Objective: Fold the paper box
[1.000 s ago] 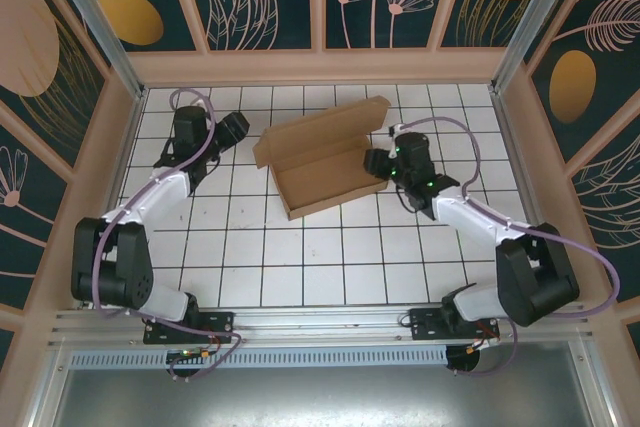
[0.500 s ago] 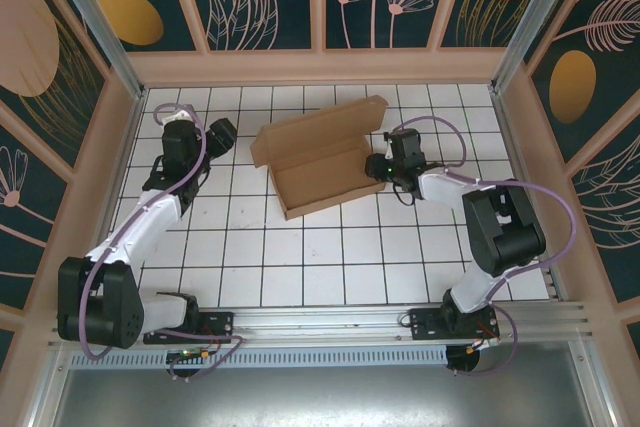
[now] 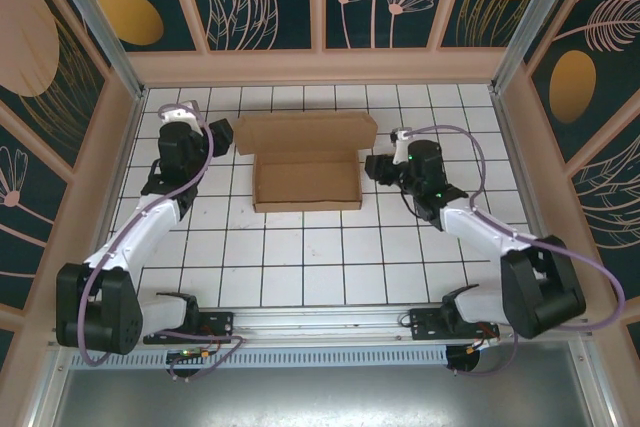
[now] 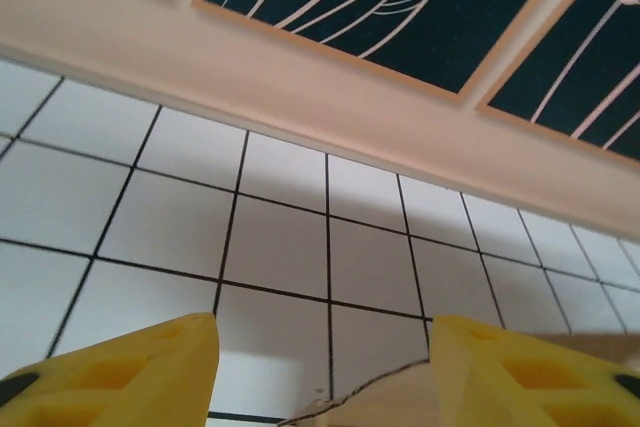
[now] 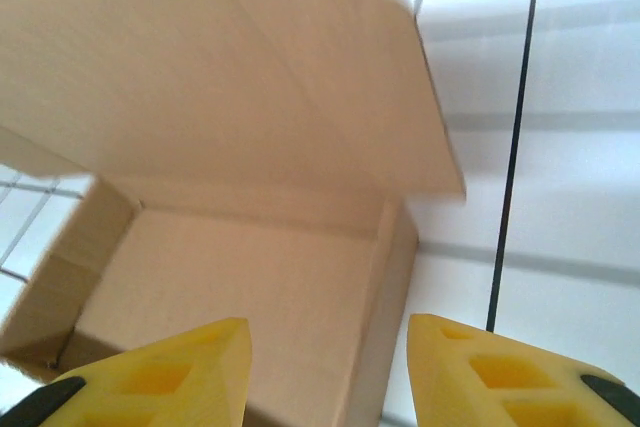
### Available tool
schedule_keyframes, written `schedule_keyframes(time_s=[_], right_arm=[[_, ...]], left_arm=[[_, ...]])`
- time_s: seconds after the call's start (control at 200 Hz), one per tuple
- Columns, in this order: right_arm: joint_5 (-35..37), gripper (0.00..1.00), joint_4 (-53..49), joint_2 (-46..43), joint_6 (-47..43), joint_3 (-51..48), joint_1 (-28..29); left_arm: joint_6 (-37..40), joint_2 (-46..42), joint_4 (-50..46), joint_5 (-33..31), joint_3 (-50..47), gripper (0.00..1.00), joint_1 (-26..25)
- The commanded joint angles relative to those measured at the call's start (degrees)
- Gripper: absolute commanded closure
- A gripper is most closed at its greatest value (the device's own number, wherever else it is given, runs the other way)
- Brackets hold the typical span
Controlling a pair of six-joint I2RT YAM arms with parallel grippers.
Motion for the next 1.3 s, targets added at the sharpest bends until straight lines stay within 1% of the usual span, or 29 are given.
schedule_keyframes(time_s=[0.0, 0.035, 0.075, 0.155, 0.245, 0.285, 0.35, 0.43, 0.545, 0.596, 0.646, 0.701, 0.756, 0.906, 1.016, 1.111, 1.181, 1.296], right_arm=[[-1.1, 0.54, 3.5, -2.7, -18.5, 0.4, 0.6], [-2.3, 0.53, 2.1, -3.4, -21.8, 1.3, 0.2], [-4.1, 0.53, 2.4, -4.5, -26.7, 1.1, -0.1], [-7.6, 0.51, 10.4, -5.7, -33.8, -2.9, -2.7], [-17.2, 0.49, 20.3, -4.3, -37.8, -5.6, -6.9], [-19.1, 0.46, 21.8, -3.1, -39.2, -4.6, -8.3], [-23.2, 0.44, 19.8, -0.3, -40.1, -0.9, -11.0], [-25.7, 0.4, 15.3, 3.2, -42.8, 3.2, -13.0], [-27.1, 0.4, 8.4, 7.9, -47.3, 8.1, -14.6], [-27.2, 0.4, 5.5, 10.0, -49.5, 10.1, -14.8], [-27.7, 0.4, 3.0, 11.6, -51.1, 11.8, -14.9], [-28.5, 0.4, 0.7, 13.0, -53.1, 13.3, -14.9], [-28.9, 0.4, -0.6, 14.4, -54.5, 14.3, -14.8], [-29.4, 0.4, -0.5, 17.8, -55.1, 16.5, -14.8], [-30.1, 0.42, -2.2, 20.7, -56.0, 19.3, -14.5], [-30.3, 0.44, -2.3, 22.7, -56.0, 21.0, -14.0], [-30.3, 0.46, -2.5, 23.7, -56.0, 21.9, -13.5], [-30.4, 0.52, -4.5, 24.9, -56.9, 23.5, -12.9]], left_arm=[[16.2, -3.6, 4.1, 1.8, -3.9, 0.42, 0.2], [20.1, -4.2, 6.6, 2.1, -6.2, 0.39, 0.2], [22.0, -5.0, 10.4, 2.6, -9.0, 0.36, 0.7], [24.6, -4.6, 17.3, 12.5, -12.3, 0.36, 3.8], [28.0, -0.7, 24.5, 28.7, -12.4, 0.37, 6.1], [28.9, 1.6, 25.4, 32.6, -11.5, 0.39, 6.8], [30.5, 4.6, 25.2, 33.7, -9.6, 0.4, 7.9], [32.8, 7.0, 26.6, 36.4, -8.4, 0.4, 8.8], [37.6, 10.9, 23.4, 40.0, -5.1, 0.41, 9.6], [37.8, 12.9, 23.2, 42.9, -4.2, 0.43, 10.3], [37.7, 14.5, 23.4, 44.2, -3.5, 0.45, 10.7], [38.1, 15.5, 24.3, 44.5, -3.6, 0.45, 10.9], [39.7, 16.3, 23.3, 44.3, -3.0, 0.46, 10.9], [41.9, 17.5, 21.9, 44.9, -1.5, 0.48, 10.9], [43.4, 18.1, 19.9, 46.5, 0.2, 0.5, 10.9], [44.9, 18.6, 17.5, 47.4, 1.5, 0.55, 10.9], [45.8, 19.1, 16.1, 47.9, 2.1, 0.61, 10.9], [48.7, 19.8, 12.0, 49.5, 3.7, 0.7, 10.9]])
